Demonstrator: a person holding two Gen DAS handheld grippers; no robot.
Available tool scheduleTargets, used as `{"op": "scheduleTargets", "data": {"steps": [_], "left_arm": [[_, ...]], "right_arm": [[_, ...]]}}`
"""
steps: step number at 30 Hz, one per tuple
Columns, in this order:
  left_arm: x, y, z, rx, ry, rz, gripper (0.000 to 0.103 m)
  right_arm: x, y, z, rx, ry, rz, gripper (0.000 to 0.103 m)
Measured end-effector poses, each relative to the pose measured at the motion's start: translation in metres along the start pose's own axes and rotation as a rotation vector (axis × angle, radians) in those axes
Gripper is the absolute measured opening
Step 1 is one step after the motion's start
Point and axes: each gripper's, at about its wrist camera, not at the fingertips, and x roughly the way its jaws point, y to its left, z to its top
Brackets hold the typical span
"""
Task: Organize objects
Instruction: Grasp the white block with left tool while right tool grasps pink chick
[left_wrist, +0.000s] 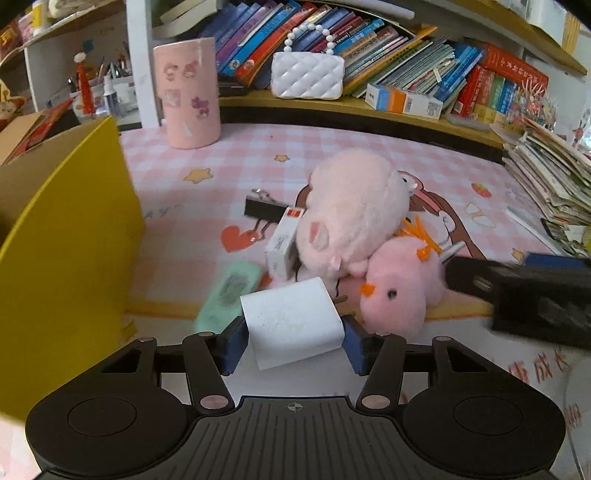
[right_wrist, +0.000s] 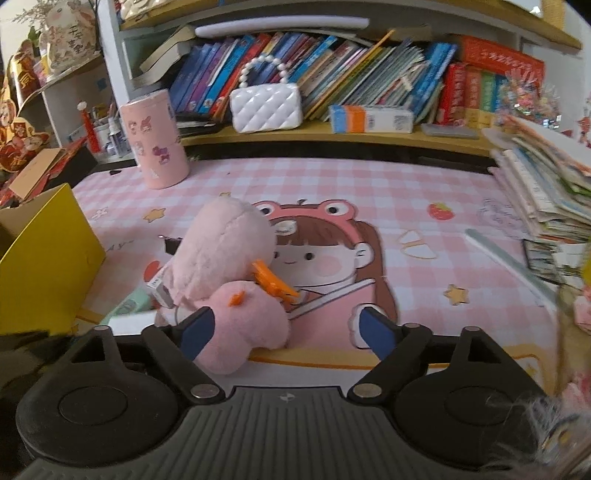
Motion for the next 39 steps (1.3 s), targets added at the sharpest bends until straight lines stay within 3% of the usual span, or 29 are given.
{"op": "scheduleTargets", "data": {"steps": [8,10,12,14,23,30,39], "left_arm": [[-0.036,0.023,-0.028,-0.066,0.037,0.027,0.054],[-0.042,0.026,-0.031,-0.072,0.035,0.031,0.054],[-0.048,0.029,-0.033,-0.077,0.030,0.037,0.054],[-0.052,0.032,-0.035,-0.083,0.024,0.037,0.054],[-0.077,0.039,-0.048,-0.083,-0.009,-0.017,0.054],[-0.104,0.050,-0.061,-0.048,-0.041,-0.080,0.054],[-0.144,0.106,-0.093,-0.099,-0.070,-0.043,0.053]], "right_arm": [[0.050,0.011,0.004,0.044,0.096,0.063,0.089],[0.057,0.013,0.005,0.050,0.103,0.077,0.085],[0.061,0.016,0.005,0.045,0.114,0.091,0.074],[0.058,0.019,0.003,0.032,0.107,0.085,0.073],[0.001,0.029,-0.014,0.012,0.033,0.039,0.072],[-0.058,0.045,-0.048,0.057,0.024,-0.008,0.072],[-0.098,0.116,-0.098,-0.023,0.086,0.023,0.072]]}}
